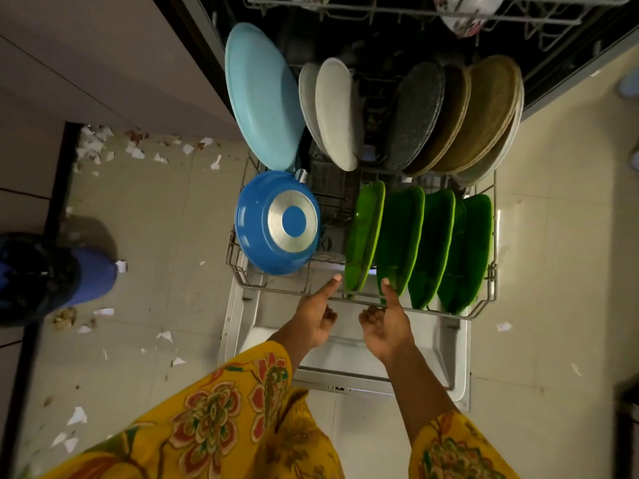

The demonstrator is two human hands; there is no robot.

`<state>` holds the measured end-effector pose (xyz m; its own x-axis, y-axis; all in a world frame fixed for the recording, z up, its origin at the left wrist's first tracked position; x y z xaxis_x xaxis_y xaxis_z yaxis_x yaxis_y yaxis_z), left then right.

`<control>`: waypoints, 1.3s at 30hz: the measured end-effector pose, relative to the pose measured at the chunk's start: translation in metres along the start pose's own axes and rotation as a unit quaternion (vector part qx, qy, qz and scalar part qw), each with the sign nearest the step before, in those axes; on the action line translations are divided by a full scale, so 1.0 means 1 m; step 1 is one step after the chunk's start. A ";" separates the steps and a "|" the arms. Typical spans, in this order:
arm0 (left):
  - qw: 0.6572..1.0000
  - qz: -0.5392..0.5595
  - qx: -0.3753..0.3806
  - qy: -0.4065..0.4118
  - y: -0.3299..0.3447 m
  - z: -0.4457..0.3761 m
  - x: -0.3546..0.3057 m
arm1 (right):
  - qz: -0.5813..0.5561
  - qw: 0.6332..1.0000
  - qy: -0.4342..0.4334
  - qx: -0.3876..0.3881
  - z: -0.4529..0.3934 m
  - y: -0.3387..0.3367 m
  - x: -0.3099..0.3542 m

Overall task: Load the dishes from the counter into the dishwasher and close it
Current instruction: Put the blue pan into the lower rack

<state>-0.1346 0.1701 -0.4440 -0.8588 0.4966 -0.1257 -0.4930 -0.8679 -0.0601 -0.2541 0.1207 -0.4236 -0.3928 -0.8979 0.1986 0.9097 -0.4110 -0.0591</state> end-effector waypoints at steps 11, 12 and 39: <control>0.996 0.088 -0.022 0.011 0.007 -0.004 -0.009 | -0.039 0.997 -0.025 -0.055 -0.004 0.007 0.008; 0.995 0.094 -0.021 0.012 0.008 -0.004 -0.009 | -0.040 0.997 -0.027 -0.056 -0.004 0.007 0.008; 0.984 0.143 0.082 0.063 0.106 -0.034 -0.099 | -0.078 0.987 -0.140 -0.001 -0.064 0.093 0.097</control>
<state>-0.0967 0.0283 -0.4718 -0.9468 0.2173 -0.2375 -0.2580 -0.9535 0.1561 -0.2158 -0.0142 -0.4721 -0.4755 -0.7453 0.4674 0.8404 -0.5419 -0.0091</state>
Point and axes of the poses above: each hand's wrist, its own z-axis away from the middle knuckle, its own y-axis out of the palm, x = y × z, the point moved 10 cm from there along -z, towards the middle knuckle, and after that the axes turned 6 degrees about -x, right-handed, at the moved point
